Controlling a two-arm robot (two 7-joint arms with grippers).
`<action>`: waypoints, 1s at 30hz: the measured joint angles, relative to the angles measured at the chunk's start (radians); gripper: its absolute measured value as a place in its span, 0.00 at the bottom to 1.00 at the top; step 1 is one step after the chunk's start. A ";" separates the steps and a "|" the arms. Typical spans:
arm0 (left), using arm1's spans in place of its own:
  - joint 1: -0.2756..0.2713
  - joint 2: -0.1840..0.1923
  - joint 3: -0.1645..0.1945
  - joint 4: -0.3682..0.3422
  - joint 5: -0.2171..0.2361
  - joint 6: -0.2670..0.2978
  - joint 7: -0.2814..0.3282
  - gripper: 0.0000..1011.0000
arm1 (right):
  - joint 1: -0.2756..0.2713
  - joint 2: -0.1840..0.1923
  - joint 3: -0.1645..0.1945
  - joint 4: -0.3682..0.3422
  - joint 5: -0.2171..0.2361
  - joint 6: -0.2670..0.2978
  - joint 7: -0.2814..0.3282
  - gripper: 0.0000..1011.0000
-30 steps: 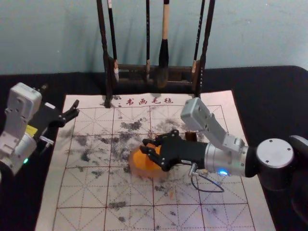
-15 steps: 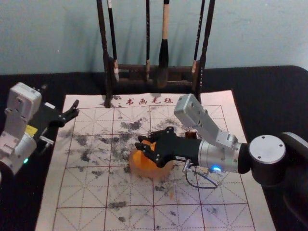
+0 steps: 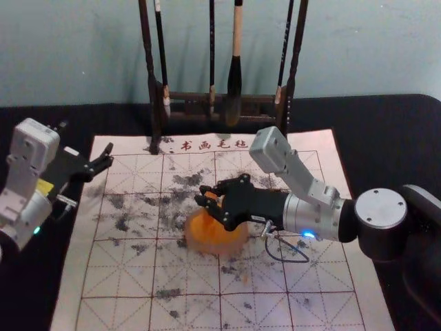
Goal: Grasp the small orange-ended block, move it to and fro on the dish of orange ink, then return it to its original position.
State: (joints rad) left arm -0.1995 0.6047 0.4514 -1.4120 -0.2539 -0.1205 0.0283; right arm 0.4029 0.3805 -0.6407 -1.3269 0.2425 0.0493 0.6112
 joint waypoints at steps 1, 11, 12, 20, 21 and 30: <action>0.000 0.000 0.000 0.000 0.000 0.000 0.000 0.99 | 0.000 0.000 0.001 0.000 0.000 0.000 -0.001 0.14; 0.000 0.000 0.000 0.000 0.000 0.000 0.000 0.99 | -0.002 0.007 0.009 -0.001 -0.004 -0.001 -0.004 0.14; 0.000 0.000 0.000 0.000 0.000 0.000 0.000 0.99 | -0.002 0.008 0.010 -0.002 -0.004 -0.001 -0.005 0.14; 0.000 0.000 0.000 0.000 0.000 0.000 0.000 0.99 | -0.008 0.020 0.020 -0.010 -0.009 -0.003 -0.010 0.14; 0.000 0.000 0.000 0.000 0.000 0.000 0.000 0.99 | -0.009 0.022 0.021 -0.012 -0.010 -0.003 -0.010 0.14; 0.000 0.000 0.000 0.000 0.000 0.000 0.000 0.99 | -0.020 0.036 0.029 -0.022 -0.012 -0.004 -0.010 0.14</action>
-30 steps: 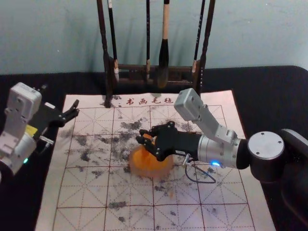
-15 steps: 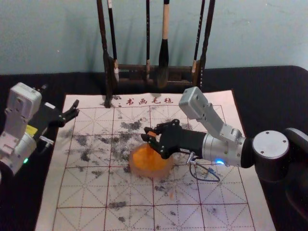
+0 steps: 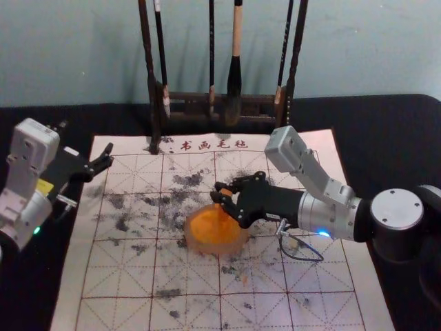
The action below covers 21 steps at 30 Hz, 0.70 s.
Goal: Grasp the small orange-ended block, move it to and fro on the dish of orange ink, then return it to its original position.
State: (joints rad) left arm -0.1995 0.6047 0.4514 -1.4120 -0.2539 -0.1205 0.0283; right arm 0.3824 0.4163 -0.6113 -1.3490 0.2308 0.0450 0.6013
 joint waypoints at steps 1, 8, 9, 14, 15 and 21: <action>0.000 0.000 0.000 0.000 0.000 0.000 0.000 0.99 | -0.003 0.002 0.002 -0.003 0.000 0.000 0.000 0.14; 0.000 0.000 0.000 0.000 0.000 0.000 0.000 0.99 | -0.013 0.011 0.006 -0.014 0.001 0.000 0.002 0.14; 0.000 0.000 0.000 0.000 0.000 0.000 0.000 0.99 | -0.016 0.013 0.007 -0.018 0.002 0.000 0.002 0.14; 0.000 0.000 0.000 0.000 0.000 0.000 0.000 0.99 | -0.025 0.020 0.010 -0.032 0.005 0.000 0.003 0.14; 0.000 0.000 0.000 0.000 0.000 0.000 0.000 0.99 | -0.027 0.022 0.010 -0.034 0.006 0.001 0.004 0.14; 0.000 0.000 0.000 0.000 0.000 0.000 0.000 0.99 | -0.037 0.029 0.011 -0.045 0.009 0.001 0.007 0.14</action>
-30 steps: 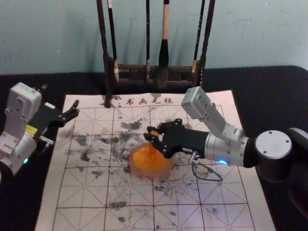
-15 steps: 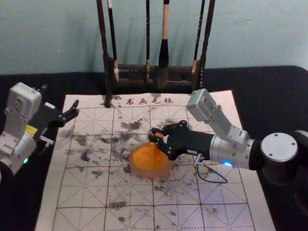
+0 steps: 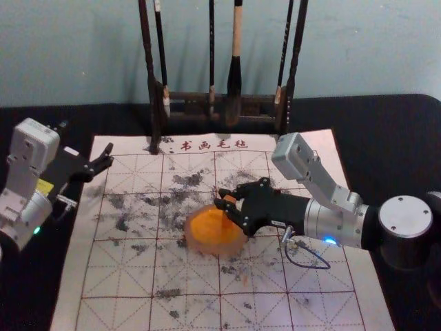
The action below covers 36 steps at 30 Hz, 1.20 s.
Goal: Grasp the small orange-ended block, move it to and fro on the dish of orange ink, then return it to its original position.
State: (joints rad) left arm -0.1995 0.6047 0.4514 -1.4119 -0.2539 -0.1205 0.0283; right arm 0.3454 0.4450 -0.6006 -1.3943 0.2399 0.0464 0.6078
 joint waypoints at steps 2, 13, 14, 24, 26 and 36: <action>0.000 0.000 0.000 0.000 0.000 0.000 0.000 0.99 | -0.002 0.001 0.000 -0.003 0.001 0.001 0.001 0.14; 0.000 0.000 0.000 0.000 0.000 0.000 0.000 0.99 | -0.005 -0.003 -0.009 -0.014 0.004 0.004 0.006 0.14; 0.000 0.000 0.000 0.000 0.000 0.000 0.000 0.99 | -0.005 -0.005 -0.011 -0.016 0.005 0.005 0.007 0.14; 0.000 0.000 0.000 0.000 0.000 0.000 0.000 0.99 | -0.001 -0.016 -0.025 -0.015 0.005 0.009 0.009 0.14; 0.000 0.000 0.000 0.000 0.000 0.000 0.000 0.99 | 0.002 -0.020 -0.028 -0.011 0.004 0.009 0.009 0.14; 0.000 0.000 0.000 0.000 0.000 0.000 0.000 0.99 | 0.021 -0.039 -0.039 0.013 -0.002 0.009 0.009 0.14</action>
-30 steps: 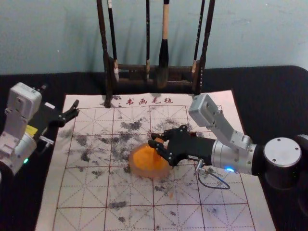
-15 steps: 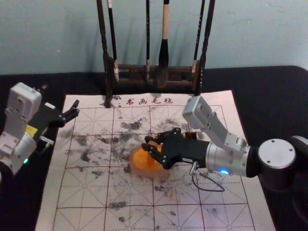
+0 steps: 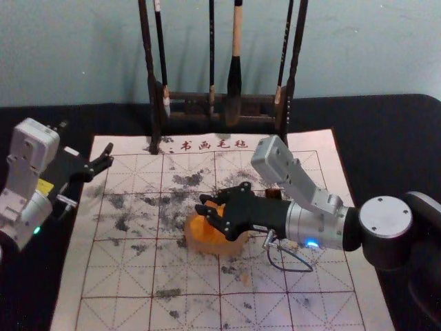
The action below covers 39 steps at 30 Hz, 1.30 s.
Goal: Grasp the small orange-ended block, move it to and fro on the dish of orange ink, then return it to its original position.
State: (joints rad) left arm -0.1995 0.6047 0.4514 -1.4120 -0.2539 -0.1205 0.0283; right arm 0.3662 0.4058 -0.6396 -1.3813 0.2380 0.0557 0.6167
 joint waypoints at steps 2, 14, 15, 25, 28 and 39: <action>0.000 0.000 0.000 0.000 0.000 0.000 0.000 0.99 | 0.003 -0.004 -0.001 0.005 -0.001 0.000 0.000 0.14; 0.000 0.000 0.000 0.000 0.000 0.000 0.000 0.99 | 0.028 -0.029 -0.005 0.040 -0.008 0.000 -0.008 0.14; 0.000 0.000 0.000 0.000 0.000 0.000 0.000 0.99 | 0.029 -0.030 -0.005 0.042 -0.008 0.000 -0.009 0.14; 0.000 0.000 0.000 0.000 0.000 0.000 0.000 0.99 | 0.036 -0.036 0.005 0.054 -0.010 0.000 -0.020 0.14; 0.000 0.000 0.000 0.000 0.000 0.000 0.000 0.99 | 0.036 -0.036 0.009 0.054 -0.010 0.000 -0.022 0.14; 0.000 0.000 0.000 0.000 0.000 0.000 0.000 0.99 | 0.028 -0.020 0.022 0.047 -0.011 -0.001 -0.026 0.14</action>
State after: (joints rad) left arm -0.1995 0.6047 0.4514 -1.4120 -0.2539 -0.1205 0.0283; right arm 0.3940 0.3861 -0.6177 -1.3346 0.2267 0.0546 0.5912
